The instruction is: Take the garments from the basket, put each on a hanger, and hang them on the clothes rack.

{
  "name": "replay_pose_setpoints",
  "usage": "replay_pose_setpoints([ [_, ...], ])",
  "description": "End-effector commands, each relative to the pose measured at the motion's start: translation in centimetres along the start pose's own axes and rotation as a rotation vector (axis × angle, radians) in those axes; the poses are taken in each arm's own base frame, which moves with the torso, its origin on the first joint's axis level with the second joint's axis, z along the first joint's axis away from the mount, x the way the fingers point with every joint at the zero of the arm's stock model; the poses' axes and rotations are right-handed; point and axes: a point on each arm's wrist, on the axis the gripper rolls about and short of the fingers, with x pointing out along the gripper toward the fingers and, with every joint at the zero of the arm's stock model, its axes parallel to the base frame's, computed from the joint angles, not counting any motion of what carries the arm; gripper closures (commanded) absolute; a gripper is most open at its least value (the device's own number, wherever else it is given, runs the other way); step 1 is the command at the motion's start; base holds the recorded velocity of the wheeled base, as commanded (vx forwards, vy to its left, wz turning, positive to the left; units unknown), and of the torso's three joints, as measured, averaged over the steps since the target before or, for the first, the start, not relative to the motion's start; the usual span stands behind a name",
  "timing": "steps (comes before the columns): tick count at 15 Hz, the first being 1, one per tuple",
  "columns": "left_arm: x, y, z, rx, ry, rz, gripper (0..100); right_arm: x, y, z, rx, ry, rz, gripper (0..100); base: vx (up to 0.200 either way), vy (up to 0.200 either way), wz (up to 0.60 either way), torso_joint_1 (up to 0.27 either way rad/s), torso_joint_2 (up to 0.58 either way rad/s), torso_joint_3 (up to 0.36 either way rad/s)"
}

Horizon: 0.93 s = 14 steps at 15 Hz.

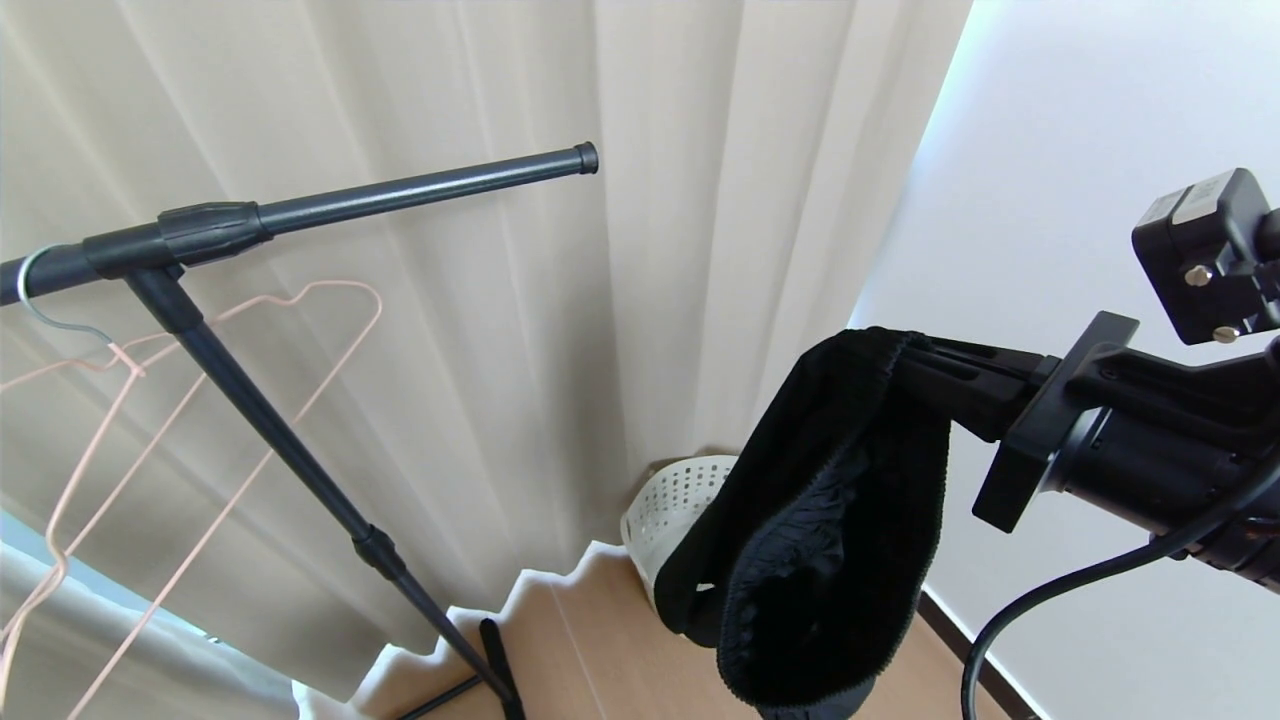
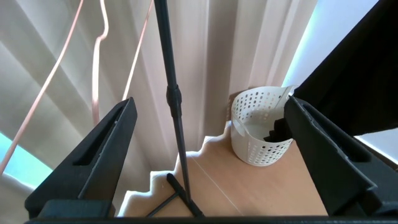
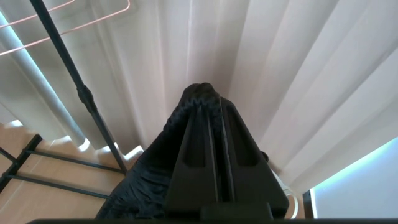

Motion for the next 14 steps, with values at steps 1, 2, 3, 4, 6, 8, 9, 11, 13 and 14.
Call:
replay_pose_setpoints([
  [1, 0.01, 0.0, 0.01, 0.0, 0.001, -0.001, 0, 0.08, 0.02, -0.06, 0.0, 0.003, 0.001, 100, 0.0, 0.0, 0.0, 0.007, 0.0, 0.095],
  [2, 0.01, 0.0, 0.01, 0.0, 0.001, 0.0, 0, 0.12, 0.02, -0.05, 0.0, 0.003, 0.001, 100, 0.0, 0.0, 0.0, -0.007, 0.0, 0.139],
  [3, 0.01, 0.0, 0.01, 0.0, 0.001, 0.0, 0, 0.12, 0.02, -0.05, 0.0, 0.003, 0.001, 100, 0.0, 0.0, 0.0, 0.002, 0.0, 0.173],
  [4, 0.01, 0.0, 0.01, 0.0, 0.001, 0.0, 0, 0.13, -0.05, -0.02, 0.0, 0.002, -0.002, 100, 0.0, 0.0, 0.0, -0.002, 0.01, 0.188],
  [6, 0.01, 0.0, 0.01, 0.0, 0.001, 0.0, 0, 0.15, -0.34, -0.06, 0.0, 0.004, -0.014, 100, 0.0, 0.0, 0.0, 0.007, 0.0, 0.188],
  [8, 0.01, 0.0, 0.01, 0.0, 0.001, 0.0, 0, 0.18, -0.42, 0.04, 0.001, -0.011, -0.018, 100, 0.0, 0.0, 0.0, 0.0, 0.0, 0.202],
  [9, 0.01, 0.0, 0.01, 0.0, 0.001, 0.0, 0, 0.17, -0.47, 0.08, 0.001, -0.019, -0.021, 100, 0.0, 0.0, 0.0, -0.012, 0.0, 0.212],
  [11, 0.01, 0.0, 0.01, 0.0, 0.001, 0.0, 0, 0.17, -0.46, 0.04, 0.001, -0.017, -0.021, 100, 0.0, 0.0, 0.0, 0.007, 0.0, 0.205],
  [13, 0.01, 0.0, 0.01, 0.0, 0.001, 0.0, 0, 0.15, -0.44, -0.09, 0.001, -0.013, -0.02, 100, 0.0, 0.0, 0.0, 0.002, 0.0, 0.2],
  [14, 0.01, 0.0, 0.01, 0.0, 0.001, 0.0, 0, 0.18, -0.43, -0.17, -0.007, -0.01, -0.019, 100, 0.0, 0.0, 0.0, -0.002, 0.0, 0.198],
])
